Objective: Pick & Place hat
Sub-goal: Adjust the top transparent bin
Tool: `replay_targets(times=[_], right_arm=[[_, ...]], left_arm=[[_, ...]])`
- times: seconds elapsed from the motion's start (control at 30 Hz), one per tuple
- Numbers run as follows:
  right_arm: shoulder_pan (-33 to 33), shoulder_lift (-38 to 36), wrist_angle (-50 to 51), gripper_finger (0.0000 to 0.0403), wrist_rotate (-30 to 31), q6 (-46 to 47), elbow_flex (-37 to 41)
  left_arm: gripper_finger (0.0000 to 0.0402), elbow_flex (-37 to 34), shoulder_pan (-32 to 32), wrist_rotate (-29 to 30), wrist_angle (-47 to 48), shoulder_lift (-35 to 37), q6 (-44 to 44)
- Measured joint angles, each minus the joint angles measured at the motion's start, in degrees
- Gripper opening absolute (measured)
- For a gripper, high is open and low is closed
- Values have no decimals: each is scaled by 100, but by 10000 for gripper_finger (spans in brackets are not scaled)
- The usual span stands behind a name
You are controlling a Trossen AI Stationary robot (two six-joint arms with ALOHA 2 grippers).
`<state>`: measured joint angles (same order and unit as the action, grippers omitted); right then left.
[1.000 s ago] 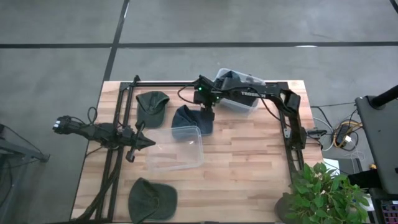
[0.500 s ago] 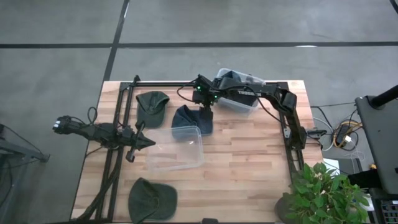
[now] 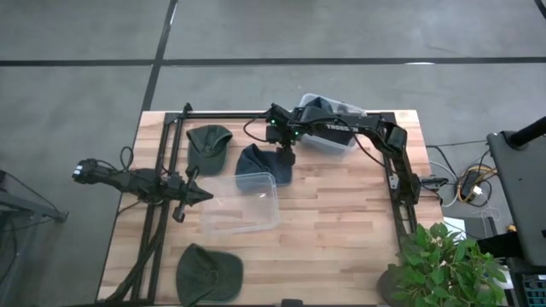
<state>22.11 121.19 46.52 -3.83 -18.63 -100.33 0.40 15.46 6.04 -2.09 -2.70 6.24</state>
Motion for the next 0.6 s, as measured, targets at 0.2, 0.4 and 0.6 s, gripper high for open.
replay_targets(times=[0.2,0.4,0.6], right_arm=[[1,-18,476,226,199,225,7],[-37,-107,1136,226,217,473,20],[-90,-373,726,224,133,180,59]], left_arm=[[0,0,1,0,0,0,0],[0,0,0,0,0,0,2],[0,1,0,0,0,0,2]])
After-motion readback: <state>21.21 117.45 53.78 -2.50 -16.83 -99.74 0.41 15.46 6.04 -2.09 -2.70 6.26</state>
